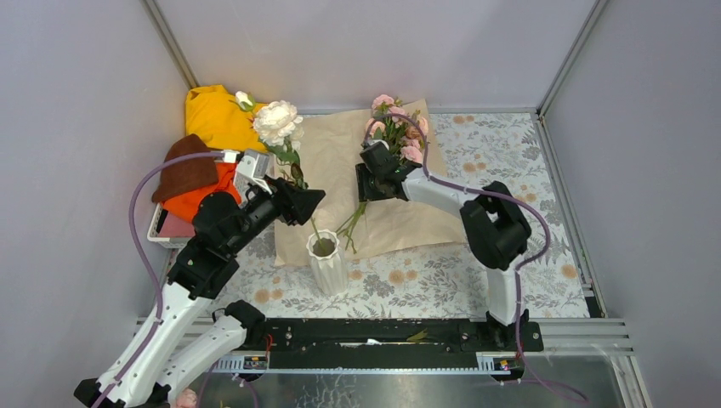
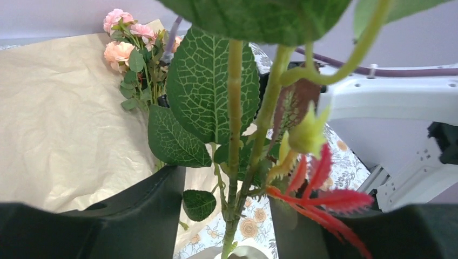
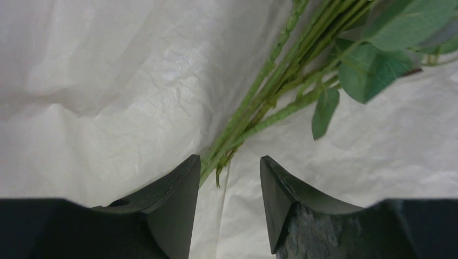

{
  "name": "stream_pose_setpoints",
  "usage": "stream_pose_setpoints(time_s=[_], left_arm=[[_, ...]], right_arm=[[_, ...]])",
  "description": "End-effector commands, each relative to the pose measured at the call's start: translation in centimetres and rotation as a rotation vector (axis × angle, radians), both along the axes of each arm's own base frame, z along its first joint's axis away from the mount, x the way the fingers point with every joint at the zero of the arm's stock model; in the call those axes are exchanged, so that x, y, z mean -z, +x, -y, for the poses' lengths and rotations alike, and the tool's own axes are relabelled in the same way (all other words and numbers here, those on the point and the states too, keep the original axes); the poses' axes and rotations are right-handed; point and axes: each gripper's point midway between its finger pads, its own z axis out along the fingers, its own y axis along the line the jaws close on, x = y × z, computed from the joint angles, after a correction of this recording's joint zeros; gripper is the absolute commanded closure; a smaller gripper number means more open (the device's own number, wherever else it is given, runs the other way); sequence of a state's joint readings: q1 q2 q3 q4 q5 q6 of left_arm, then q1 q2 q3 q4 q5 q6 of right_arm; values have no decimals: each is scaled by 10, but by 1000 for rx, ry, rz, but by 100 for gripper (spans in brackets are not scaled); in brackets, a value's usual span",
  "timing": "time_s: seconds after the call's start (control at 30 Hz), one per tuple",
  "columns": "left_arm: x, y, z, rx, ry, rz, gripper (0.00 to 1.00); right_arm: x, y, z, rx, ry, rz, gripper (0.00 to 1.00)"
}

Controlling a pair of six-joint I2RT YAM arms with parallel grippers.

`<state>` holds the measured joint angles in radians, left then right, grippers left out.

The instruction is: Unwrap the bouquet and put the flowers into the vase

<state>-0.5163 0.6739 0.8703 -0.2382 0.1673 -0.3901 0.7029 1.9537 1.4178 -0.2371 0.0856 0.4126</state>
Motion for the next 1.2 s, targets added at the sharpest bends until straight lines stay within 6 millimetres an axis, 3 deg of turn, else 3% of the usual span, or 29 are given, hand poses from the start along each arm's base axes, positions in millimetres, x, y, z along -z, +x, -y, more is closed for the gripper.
stream_pose_setpoints(time_s=[0.0,0.27,0.53,0.6,0.77,0.93,1.17], left_arm=[[-19,-6,-1,2,-67,37,34],[-39,-19,-17,-44,-47,6,26],[-68,-40,-22,-12,-105,61,25],[-73,-44,-24,-11,-117,74,24],[-89,-56,-25,19,-159,95,24],[-107,-69,-28,40,-213,134,24],[-131,-94,-17,177,-300,231,24]], right_arm=[[6,20,-10,33,-4,-31,49],[35,41,-17,67,-44,-78,52],[42,37,-14,64,-48,-95,91],[35,36,-12,68,-40,-80,100],[10,24,1,67,-21,-32,100],[-14,5,27,74,-10,61,100],[-87,-15,50,17,82,290,100]])
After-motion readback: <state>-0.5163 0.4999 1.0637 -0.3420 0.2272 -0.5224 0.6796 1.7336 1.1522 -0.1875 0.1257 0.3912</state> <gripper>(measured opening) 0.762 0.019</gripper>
